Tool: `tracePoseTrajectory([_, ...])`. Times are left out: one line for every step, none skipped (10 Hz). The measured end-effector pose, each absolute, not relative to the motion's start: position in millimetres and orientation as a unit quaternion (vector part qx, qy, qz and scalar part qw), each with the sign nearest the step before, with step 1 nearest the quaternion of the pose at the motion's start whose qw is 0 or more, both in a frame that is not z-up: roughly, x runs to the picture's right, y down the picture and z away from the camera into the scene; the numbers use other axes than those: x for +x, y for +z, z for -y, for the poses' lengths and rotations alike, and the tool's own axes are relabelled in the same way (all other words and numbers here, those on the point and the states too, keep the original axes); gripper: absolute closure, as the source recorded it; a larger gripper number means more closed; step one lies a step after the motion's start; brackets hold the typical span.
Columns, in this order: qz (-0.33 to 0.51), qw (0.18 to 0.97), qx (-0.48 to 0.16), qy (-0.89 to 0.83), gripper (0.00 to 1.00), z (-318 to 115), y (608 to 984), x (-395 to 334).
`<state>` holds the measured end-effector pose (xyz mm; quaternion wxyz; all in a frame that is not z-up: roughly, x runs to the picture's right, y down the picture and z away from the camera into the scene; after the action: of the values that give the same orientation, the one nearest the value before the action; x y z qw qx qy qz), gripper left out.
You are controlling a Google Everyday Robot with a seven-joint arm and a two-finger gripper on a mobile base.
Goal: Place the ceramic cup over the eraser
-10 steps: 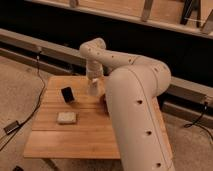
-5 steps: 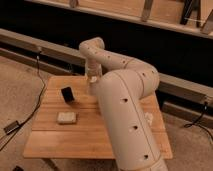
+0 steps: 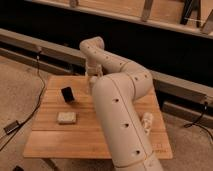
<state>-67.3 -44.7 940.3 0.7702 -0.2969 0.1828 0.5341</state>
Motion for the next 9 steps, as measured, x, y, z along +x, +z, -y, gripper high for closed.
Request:
tracePoseTrajectory([-0.183,0.77,-0.301,0.533,0.49,44,942,-70])
tracePoseTrajectory([-0.183,0.769,-0.304,0.532,0.6,44,943,-72])
tracePoseTrajectory([-0.183,0.768,-0.306,0.532,0.7,44,943,-72])
tracePoseTrajectory([-0.184,0.767,-0.308,0.533,0.8,44,943,-73])
tracePoseTrajectory([-0.186,0.766,-0.309,0.532,0.9,44,942,-73])
tracePoseTrajectory([-0.187,0.766,-0.31,0.531,0.96,43,941,-74])
tracePoseTrajectory([-0.191,0.767,-0.311,0.528,1.0,43,936,-76])
tracePoseTrajectory([-0.195,0.768,-0.309,0.525,1.0,44,930,-75])
tracePoseTrajectory([-0.199,0.771,-0.307,0.522,1.0,46,922,-76])
